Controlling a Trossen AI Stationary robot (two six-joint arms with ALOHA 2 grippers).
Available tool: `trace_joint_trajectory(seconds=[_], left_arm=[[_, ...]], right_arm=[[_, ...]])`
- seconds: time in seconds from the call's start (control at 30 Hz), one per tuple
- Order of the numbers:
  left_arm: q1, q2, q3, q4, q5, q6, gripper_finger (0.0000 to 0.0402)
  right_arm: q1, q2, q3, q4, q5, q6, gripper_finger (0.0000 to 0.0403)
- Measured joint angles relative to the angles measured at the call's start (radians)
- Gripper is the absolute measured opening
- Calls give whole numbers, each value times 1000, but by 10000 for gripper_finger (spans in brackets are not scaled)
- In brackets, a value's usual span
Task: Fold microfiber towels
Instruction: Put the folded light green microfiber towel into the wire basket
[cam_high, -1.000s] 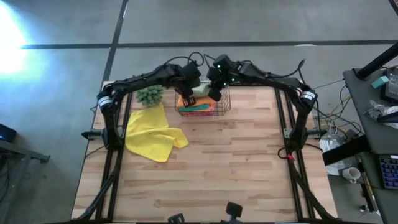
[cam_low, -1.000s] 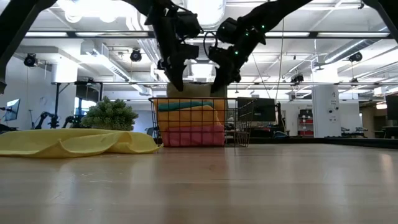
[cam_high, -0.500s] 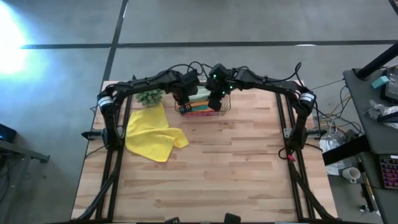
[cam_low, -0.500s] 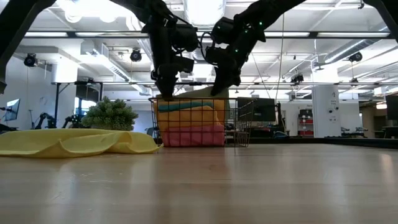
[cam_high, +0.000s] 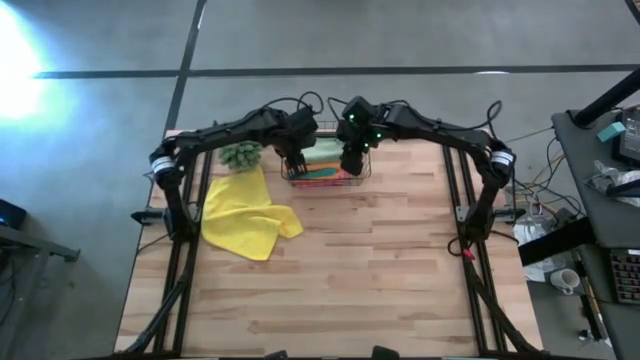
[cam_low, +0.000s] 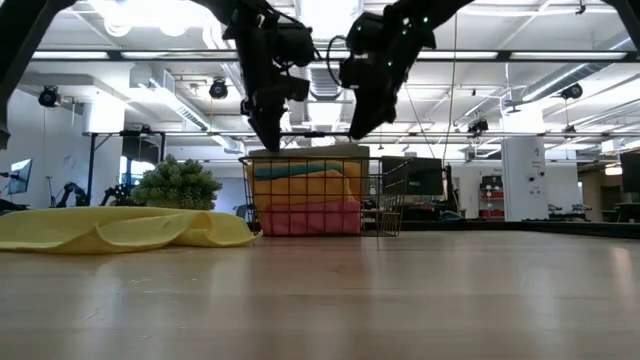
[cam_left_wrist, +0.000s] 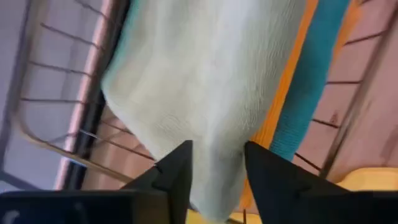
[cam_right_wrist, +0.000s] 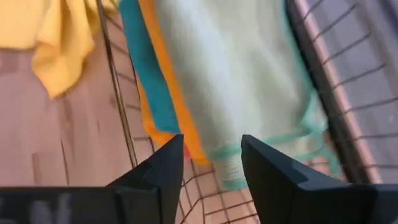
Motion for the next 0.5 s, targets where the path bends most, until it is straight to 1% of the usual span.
trace_joint_trajectory(seconds=[0.1,0.27,0.3,0.4,0.5], left_arm=[[0,-32,22,4,-2,21,147],[0,-106,38,2,-5,13,157],[0,-128,33,5,-6,-3,157],[-3,-190,0,-9,-6,-83,157],[-9,-259,-70,-6,-7,-149,157]], right_arm=[[0,-28,17,20,1,-25,156],[-16,-19,18,152,4,-46,152],[-22,-4,18,184,-3,-34,150],[-36,48,16,226,-72,8,148],[-33,95,16,245,-102,18,148]])
